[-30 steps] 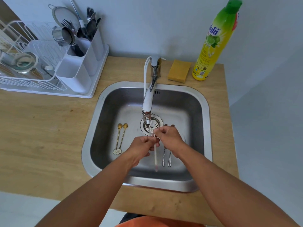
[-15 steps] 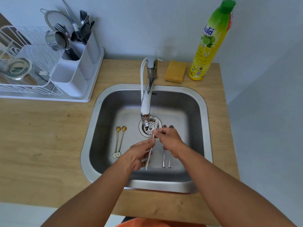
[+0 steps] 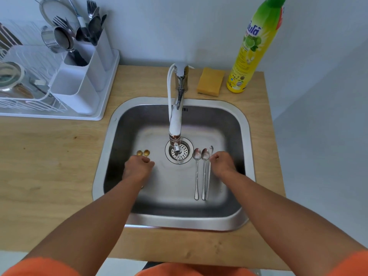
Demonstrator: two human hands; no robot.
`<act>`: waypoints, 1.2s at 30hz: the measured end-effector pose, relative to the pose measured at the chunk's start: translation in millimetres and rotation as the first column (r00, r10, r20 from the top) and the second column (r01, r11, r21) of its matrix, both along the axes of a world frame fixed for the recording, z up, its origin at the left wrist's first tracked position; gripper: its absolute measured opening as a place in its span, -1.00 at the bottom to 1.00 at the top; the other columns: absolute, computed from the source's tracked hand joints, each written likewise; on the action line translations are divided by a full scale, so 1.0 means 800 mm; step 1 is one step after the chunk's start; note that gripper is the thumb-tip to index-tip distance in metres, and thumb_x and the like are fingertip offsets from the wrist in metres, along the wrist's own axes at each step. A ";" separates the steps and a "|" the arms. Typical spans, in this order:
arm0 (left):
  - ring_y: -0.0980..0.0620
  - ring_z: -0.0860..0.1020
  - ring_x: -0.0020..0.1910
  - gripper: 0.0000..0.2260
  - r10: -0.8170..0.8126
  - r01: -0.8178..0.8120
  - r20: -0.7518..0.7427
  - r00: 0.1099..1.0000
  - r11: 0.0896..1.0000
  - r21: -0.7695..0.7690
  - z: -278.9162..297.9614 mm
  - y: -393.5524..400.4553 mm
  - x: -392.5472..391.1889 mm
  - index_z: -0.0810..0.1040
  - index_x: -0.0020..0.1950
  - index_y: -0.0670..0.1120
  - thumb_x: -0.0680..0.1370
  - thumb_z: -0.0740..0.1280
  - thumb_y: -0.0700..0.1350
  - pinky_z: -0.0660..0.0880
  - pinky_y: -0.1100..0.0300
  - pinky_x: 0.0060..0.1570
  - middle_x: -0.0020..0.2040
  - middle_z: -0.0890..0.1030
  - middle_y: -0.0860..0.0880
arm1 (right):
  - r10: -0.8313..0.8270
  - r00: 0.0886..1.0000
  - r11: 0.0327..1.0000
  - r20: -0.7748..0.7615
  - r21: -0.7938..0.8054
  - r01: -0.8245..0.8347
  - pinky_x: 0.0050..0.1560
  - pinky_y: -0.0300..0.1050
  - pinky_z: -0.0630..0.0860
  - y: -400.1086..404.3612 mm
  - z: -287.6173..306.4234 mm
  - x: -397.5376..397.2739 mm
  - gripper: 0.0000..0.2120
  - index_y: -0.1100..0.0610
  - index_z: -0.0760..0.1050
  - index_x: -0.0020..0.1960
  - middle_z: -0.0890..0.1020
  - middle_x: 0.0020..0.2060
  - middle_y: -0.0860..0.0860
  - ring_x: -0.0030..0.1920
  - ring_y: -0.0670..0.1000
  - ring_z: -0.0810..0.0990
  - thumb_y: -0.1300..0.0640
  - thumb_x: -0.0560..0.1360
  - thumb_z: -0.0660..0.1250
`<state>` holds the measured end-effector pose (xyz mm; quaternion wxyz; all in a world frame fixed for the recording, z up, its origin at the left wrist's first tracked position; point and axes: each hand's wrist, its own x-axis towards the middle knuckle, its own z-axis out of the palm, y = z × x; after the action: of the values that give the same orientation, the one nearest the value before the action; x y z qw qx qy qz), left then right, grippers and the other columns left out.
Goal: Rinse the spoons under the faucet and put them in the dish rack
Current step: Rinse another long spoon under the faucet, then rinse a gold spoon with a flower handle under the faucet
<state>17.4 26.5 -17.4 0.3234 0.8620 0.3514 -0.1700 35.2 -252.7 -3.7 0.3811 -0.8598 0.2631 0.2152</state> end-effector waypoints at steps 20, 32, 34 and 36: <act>-0.14 0.55 -0.14 -0.88 -0.016 0.019 -0.021 1.000 0.988 0.155 -0.013 0.015 -0.002 0.73 0.03 -0.02 0.58 0.43 -0.02 0.58 0.00 -0.08 0.03 0.69 -0.16 | 0.100 0.988 0.943 -0.115 -0.306 -0.131 -0.09 -0.02 0.60 0.011 -0.034 0.008 -0.82 0.25 0.61 0.11 0.67 0.06 0.25 0.05 0.28 0.69 0.30 0.57 0.26; -0.23 0.68 -0.15 -0.86 0.097 -0.106 -0.077 0.992 0.986 -0.132 -0.006 -0.008 0.000 0.67 -0.10 -0.23 0.55 0.40 -0.17 0.69 -0.10 -0.02 -0.11 0.69 -0.22 | 0.346 0.938 0.841 0.014 -0.448 -0.303 -0.09 0.02 0.48 0.023 -0.010 -0.012 -0.76 0.14 0.47 0.26 0.59 0.17 0.14 0.11 0.26 0.65 0.07 0.66 0.20; -0.17 0.62 -0.24 -0.85 0.093 -0.100 -0.053 0.994 0.982 -0.163 -0.002 -0.019 -0.005 0.63 -0.23 -0.16 0.53 0.39 -0.17 0.66 0.02 -0.13 -0.23 0.64 -0.16 | 0.449 0.884 0.823 0.128 -0.444 -0.354 -0.09 0.02 0.49 0.033 -0.001 -0.015 -0.79 0.06 0.49 0.19 0.61 0.11 0.07 0.06 0.20 0.65 0.01 0.67 0.16; -0.13 0.55 -0.34 -0.80 0.100 -0.105 -0.033 0.994 0.978 -0.182 0.001 -0.032 -0.013 0.63 -0.32 -0.18 0.48 0.35 -0.17 0.53 0.11 -0.31 -0.34 0.59 -0.12 | 0.475 0.860 0.852 0.185 -0.342 -0.397 -0.08 -0.01 0.51 0.048 0.006 -0.013 -0.80 -0.02 0.54 0.09 0.65 0.03 -0.01 0.03 0.13 0.63 -0.03 0.63 0.17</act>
<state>6.7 0.7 -16.5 0.4053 0.8073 0.3821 -0.1950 24.9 -214.2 1.2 0.2217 -0.9644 0.0352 0.1396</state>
